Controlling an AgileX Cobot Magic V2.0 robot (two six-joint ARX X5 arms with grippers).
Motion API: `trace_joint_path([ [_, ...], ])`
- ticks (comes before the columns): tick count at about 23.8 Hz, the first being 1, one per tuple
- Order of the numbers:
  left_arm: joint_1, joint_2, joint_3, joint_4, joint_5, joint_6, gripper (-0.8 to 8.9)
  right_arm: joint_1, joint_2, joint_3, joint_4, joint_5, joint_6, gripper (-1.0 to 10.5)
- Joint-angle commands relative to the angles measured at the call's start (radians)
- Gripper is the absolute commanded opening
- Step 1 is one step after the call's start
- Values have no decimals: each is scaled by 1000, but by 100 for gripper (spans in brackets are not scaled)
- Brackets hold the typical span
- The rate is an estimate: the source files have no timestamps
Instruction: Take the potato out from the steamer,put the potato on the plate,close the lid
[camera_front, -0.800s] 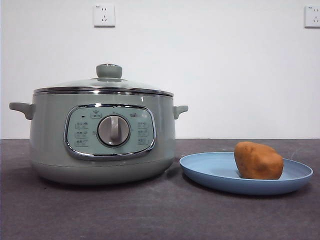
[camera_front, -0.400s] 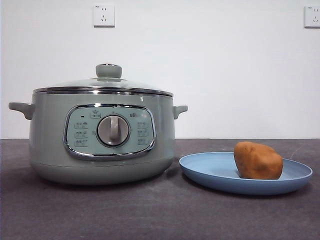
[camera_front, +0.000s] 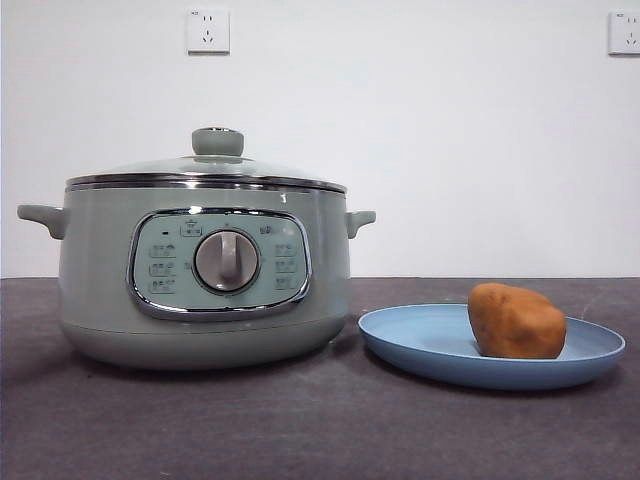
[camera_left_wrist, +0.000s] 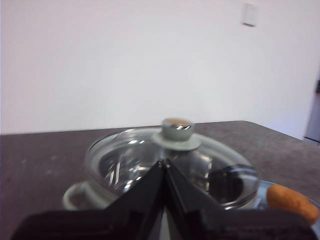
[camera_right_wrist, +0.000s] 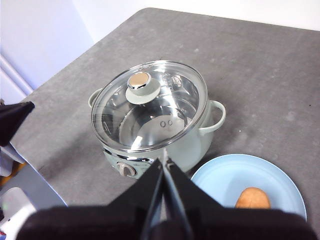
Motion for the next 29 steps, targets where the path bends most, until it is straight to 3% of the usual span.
trace_joint_path([
  [1,10,-42,-53,9,-35,-39,-3,0,-1,-1,2,3,-5,-1],
  [5,19,-85,-100,-3,-72,-58,-3,0,-1,0,2,3,-5,-1],
  [17,19,-111,-100,-326,-256,-90,-3,0,-1,-1,2,3,-5,-1],
  [29,18,-110,-99,-317,-259,-89,-3,0,-1,-1,0,3,-5,-1],
])
